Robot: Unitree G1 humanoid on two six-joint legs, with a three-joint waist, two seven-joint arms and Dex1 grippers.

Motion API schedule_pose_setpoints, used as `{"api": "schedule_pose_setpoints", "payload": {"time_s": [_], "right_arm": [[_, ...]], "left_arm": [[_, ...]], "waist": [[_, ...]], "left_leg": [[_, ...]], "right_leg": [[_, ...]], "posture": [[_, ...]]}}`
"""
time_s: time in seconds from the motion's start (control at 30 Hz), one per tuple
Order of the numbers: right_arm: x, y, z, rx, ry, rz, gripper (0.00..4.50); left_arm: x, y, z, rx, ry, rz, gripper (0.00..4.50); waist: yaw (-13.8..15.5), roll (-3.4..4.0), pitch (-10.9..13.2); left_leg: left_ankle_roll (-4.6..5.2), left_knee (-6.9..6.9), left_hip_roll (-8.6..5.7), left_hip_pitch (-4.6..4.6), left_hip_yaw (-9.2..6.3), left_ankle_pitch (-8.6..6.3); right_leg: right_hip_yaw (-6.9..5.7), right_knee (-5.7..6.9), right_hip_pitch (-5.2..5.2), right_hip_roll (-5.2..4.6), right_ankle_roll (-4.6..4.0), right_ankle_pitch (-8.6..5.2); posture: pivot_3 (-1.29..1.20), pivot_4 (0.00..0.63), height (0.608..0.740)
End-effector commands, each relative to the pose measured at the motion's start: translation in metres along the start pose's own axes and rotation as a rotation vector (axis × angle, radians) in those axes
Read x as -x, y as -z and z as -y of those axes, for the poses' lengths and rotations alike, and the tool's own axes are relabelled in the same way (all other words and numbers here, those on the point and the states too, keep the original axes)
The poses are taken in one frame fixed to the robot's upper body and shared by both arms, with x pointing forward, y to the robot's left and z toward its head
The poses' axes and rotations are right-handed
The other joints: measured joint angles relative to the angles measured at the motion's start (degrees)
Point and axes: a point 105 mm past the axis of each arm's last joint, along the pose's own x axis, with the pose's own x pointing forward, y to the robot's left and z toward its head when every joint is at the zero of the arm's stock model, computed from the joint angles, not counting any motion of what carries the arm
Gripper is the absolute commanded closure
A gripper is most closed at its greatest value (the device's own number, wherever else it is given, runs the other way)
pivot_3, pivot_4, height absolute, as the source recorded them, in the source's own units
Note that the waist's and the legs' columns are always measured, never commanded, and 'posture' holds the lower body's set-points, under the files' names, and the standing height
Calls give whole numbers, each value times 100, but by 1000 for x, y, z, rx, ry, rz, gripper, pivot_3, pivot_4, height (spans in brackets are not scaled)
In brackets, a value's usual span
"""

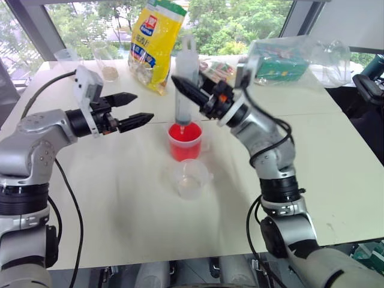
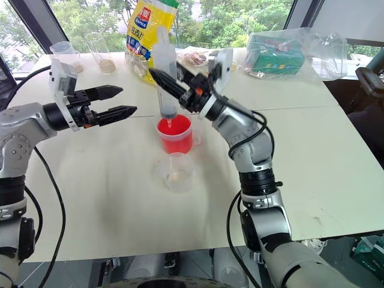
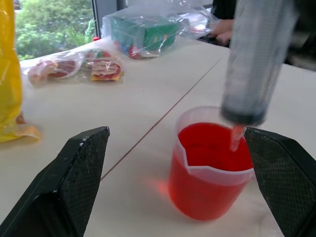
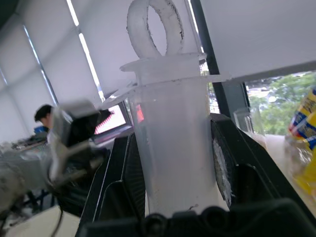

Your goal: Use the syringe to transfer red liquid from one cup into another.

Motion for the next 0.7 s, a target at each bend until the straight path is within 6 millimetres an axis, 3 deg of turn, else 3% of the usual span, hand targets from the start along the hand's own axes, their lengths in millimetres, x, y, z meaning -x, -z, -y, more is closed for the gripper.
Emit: {"api": "schedule_pose_setpoints", "payload": {"time_s": [0.03,0.13,0.47,0.7], "right_arm": [[-2,0,-4,87,-23,33,3037],[1,11,-2,108,-17,11,3037],[4,23,-7,125,-28,-14,3037],[5,25,-8,132,-30,-25,3037]], "left_arm": [[-5,-25,13,-53,63,65,0],[-11,-33,21,-56,113,87,0],[-48,-49,31,-50,202,151,0],[-56,-52,35,-36,236,171,0]], "waist": [[-6,0,0],[-5,0,0],[-1,0,0],[-16,0,0]], "left_leg": [[-2,0,0,0,0,1],[-4,0,1,3,-1,2],[-12,1,0,11,0,7],[-15,1,1,18,2,8]], "right_leg": [[0,1,-1,0,0,0],[0,5,0,1,0,0],[1,16,4,3,1,0],[4,29,3,4,1,0]], "posture": [[0,150,740],[0,150,740],[0,150,740],[0,150,740]]}}
